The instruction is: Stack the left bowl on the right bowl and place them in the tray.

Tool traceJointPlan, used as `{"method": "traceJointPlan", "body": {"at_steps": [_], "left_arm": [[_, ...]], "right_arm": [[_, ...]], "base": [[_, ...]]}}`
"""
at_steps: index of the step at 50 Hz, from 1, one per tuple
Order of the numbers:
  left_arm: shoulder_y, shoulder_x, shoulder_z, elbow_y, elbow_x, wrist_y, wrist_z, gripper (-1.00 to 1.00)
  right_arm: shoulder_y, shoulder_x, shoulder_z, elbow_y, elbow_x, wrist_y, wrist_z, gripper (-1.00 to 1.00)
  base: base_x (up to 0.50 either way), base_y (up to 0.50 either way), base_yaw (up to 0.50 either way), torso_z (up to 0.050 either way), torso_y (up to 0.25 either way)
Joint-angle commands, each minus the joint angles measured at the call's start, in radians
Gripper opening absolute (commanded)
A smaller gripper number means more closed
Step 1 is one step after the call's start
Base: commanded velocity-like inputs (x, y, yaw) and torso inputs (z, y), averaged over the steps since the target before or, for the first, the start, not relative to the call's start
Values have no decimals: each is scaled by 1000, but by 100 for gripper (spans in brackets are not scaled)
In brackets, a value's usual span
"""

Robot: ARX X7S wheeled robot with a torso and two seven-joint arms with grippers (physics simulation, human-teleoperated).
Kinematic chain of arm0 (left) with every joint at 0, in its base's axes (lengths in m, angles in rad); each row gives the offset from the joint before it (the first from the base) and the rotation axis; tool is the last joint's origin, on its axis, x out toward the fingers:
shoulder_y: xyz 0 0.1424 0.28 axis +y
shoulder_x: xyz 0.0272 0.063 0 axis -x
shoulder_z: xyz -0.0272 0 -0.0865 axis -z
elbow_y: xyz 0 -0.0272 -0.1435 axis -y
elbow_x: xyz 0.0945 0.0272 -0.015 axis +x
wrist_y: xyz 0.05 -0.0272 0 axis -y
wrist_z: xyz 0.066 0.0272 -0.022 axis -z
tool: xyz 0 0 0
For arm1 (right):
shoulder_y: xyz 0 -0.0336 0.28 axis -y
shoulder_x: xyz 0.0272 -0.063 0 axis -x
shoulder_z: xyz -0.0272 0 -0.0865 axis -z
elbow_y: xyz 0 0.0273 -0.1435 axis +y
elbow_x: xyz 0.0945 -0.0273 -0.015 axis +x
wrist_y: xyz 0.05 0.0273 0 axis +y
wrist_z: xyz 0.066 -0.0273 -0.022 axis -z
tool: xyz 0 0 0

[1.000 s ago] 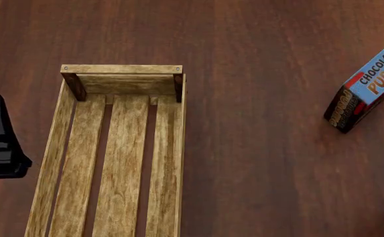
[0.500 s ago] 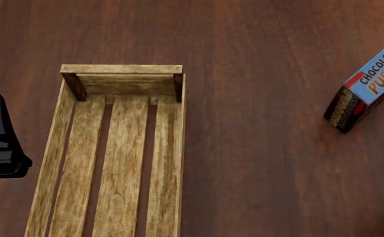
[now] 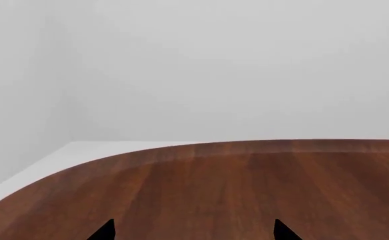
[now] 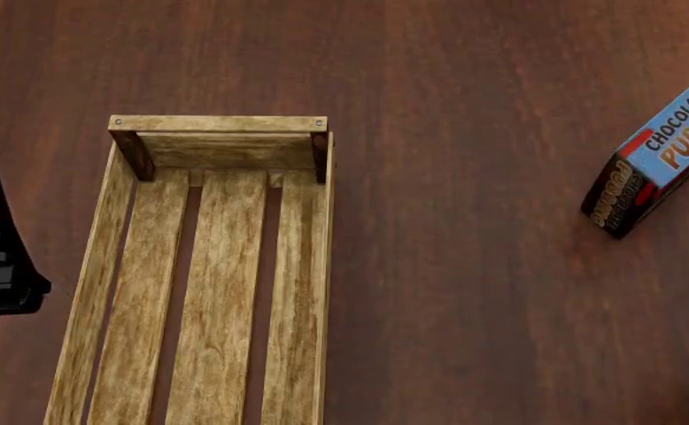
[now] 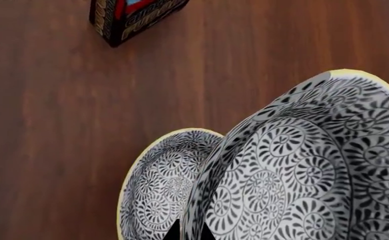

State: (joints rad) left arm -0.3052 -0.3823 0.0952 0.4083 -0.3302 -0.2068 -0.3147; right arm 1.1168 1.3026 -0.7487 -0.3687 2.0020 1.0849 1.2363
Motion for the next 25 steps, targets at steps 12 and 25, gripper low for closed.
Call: {"method": "traceJointPlan", "body": {"at_steps": [12, 25], "left_arm": [[7, -12, -5, 12, -13, 2, 0, 100], [4, -15, -1, 12, -18, -7, -3, 100]], "right_arm": [[-25, -46, -12, 96, -114, -1, -106, -100], [-81, -49, -26, 117, -161, -37, -174, -100]], "base": [[0, 0, 0, 0, 0], [0, 0, 0, 0, 0]]}}
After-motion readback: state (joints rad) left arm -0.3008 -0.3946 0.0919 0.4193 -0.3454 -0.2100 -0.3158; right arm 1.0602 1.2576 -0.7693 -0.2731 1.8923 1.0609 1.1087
